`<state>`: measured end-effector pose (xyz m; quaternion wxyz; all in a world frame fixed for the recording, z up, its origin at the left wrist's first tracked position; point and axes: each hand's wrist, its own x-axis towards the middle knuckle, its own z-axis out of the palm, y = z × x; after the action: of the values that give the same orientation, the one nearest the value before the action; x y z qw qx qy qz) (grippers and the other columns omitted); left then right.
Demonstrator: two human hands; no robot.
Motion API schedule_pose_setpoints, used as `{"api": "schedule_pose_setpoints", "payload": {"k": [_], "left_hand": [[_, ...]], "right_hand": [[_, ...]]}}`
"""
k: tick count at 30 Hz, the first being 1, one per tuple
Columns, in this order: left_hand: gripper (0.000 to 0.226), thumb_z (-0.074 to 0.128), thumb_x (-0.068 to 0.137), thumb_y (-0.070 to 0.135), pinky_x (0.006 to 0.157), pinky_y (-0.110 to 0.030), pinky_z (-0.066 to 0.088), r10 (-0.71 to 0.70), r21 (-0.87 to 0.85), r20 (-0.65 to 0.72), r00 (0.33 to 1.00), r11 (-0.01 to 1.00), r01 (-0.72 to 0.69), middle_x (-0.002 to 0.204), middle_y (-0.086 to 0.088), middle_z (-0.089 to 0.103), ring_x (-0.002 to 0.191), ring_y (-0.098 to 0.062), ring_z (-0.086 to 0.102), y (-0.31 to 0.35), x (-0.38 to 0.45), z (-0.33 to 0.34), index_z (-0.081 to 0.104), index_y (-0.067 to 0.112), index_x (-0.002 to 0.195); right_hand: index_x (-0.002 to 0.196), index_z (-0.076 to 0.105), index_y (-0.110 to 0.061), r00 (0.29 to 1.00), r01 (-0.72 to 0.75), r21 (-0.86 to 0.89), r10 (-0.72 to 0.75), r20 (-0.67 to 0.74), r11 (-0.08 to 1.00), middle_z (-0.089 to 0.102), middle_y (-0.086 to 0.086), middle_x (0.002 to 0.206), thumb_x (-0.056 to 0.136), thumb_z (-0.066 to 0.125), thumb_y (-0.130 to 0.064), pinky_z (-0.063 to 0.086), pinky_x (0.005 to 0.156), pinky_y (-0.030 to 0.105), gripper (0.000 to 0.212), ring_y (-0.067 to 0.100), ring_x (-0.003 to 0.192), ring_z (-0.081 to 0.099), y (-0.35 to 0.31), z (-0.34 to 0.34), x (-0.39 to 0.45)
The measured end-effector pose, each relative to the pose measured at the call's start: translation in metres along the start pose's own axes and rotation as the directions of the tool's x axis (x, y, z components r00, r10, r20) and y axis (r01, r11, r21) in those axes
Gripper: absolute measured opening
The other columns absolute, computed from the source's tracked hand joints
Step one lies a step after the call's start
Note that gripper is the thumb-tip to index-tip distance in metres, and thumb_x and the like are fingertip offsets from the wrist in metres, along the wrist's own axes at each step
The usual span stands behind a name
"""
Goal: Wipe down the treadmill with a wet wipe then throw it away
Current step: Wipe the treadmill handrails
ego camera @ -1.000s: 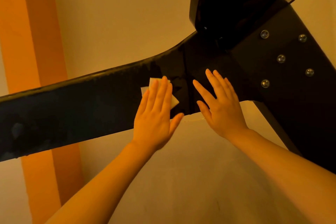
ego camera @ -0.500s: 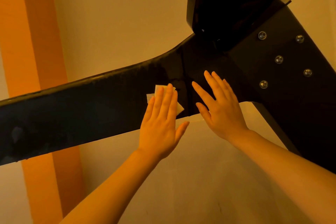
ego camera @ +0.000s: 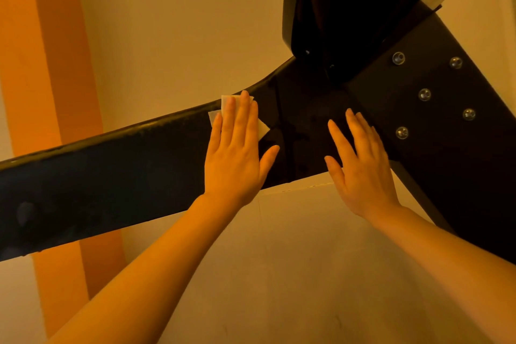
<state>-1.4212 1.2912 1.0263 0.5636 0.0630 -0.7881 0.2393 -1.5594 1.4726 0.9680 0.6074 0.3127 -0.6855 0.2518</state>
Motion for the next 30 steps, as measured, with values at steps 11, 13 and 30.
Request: {"api": "schedule_pose_setpoints", "payload": {"k": [11, 13, 30], "left_hand": [[0.077, 0.017, 0.099, 0.062, 0.120, -0.045, 0.007, 0.146, -0.088, 0.063, 0.987, 0.986, -0.140, 0.163, -0.011, 0.005, 0.151, -0.028, 0.001, 0.029, -0.056, 0.020, 0.008, 0.010, 0.156], [0.077, 0.017, 0.099, 0.063, 0.120, -0.044, 0.007, 0.156, -0.079, 0.059, 0.986, 0.985, -0.151, 0.163, -0.011, 0.007, 0.150, -0.029, 0.002, 0.028, -0.054, 0.019, 0.011, 0.010, 0.156], [0.078, 0.018, 0.098, 0.063, 0.122, -0.043, 0.004, 0.176, -0.082, 0.053, 0.983, 0.982, -0.172, 0.163, -0.010, 0.003, 0.151, -0.027, -0.003, 0.033, -0.026, 0.014, 0.009, 0.010, 0.156]], "right_hand": [[0.152, 0.029, -0.015, 0.999, 0.004, 0.011, -0.003, -0.035, 1.000, 0.024, 0.016, 0.159, 0.102, 0.030, -0.042, 0.019, 0.117, 0.045, 0.057, 0.032, 0.148, 0.017, 0.001, 0.005, 0.000], [0.152, 0.030, -0.015, 0.999, 0.005, 0.010, -0.005, -0.037, 1.000, 0.024, 0.016, 0.159, 0.102, 0.030, -0.042, 0.019, 0.117, 0.045, 0.057, 0.031, 0.148, 0.017, 0.001, 0.005, 0.000], [0.151, 0.031, -0.016, 0.998, 0.012, 0.015, -0.011, -0.065, 1.000, 0.025, 0.015, 0.158, 0.102, 0.032, -0.040, 0.019, 0.117, 0.043, 0.055, 0.029, 0.148, 0.017, 0.002, 0.006, -0.002]]}}
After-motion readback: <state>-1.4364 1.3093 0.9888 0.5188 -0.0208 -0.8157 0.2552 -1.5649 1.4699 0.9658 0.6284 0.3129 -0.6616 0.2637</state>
